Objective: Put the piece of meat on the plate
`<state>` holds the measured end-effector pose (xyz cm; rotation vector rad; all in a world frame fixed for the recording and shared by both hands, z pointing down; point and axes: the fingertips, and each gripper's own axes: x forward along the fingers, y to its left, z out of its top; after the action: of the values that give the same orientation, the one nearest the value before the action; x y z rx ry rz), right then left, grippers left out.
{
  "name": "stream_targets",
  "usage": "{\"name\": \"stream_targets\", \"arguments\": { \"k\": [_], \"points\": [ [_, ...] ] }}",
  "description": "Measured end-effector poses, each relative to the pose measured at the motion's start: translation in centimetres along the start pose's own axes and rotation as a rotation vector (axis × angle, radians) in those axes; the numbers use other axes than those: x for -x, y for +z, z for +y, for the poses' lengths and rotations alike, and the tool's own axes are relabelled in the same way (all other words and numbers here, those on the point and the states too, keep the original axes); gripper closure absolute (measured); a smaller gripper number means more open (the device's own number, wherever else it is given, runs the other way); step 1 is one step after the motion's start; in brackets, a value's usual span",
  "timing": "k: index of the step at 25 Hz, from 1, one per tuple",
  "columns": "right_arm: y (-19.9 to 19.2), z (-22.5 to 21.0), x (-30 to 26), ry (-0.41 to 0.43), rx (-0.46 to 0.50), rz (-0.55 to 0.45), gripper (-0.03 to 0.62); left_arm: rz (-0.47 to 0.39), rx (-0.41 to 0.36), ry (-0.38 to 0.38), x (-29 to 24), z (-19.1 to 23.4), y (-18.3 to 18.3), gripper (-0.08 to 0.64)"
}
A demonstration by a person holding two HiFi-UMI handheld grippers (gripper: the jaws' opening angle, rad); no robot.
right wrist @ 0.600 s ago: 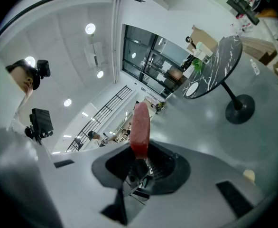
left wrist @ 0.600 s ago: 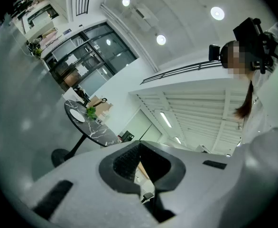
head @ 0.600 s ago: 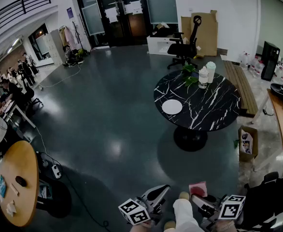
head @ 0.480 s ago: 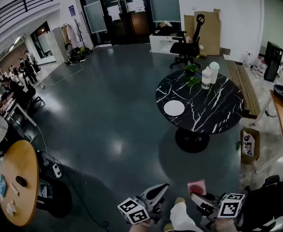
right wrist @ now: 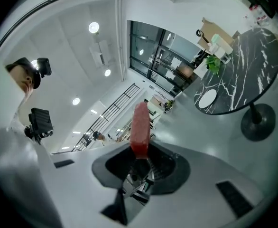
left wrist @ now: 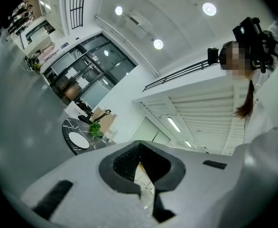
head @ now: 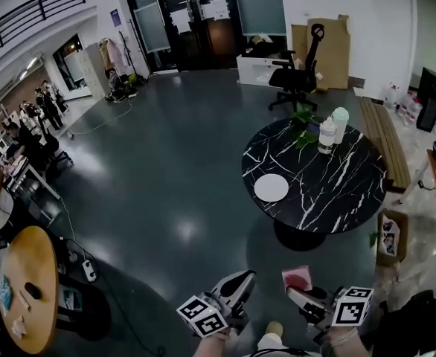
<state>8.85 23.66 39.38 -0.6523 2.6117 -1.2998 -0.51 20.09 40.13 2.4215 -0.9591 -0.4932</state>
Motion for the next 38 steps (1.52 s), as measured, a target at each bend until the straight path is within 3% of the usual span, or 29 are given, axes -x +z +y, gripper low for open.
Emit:
{"name": "stream_targets", "arguments": {
  "k": [15, 24, 30, 38],
  "points": [
    [5.6, -5.8, -3.2, 0.034, -0.051, 0.006, 0.508, 0.0, -0.01, 0.07, -4.5, 6.3, 1.2, 0.552],
    [10.4, -12.0, -6.8, -0.054, -0.078, 0.006, 0.508, 0.029, 0.054, 0.016, -12.4, 13.1, 2.2, 0.552],
    [14.3, -16.9, -11.7, -0.108, -0.112, 0.015, 0.508, 0.064, 0.054, -0.021, -18.0, 18.3, 4.7, 0.552],
    [16.8, -22.0, -17.6, -0.167, -0.191, 0.042, 0.508, 0.096, 0.11, 0.004, -21.1, 25.3, 6.0, 0.551]
  ]
}}
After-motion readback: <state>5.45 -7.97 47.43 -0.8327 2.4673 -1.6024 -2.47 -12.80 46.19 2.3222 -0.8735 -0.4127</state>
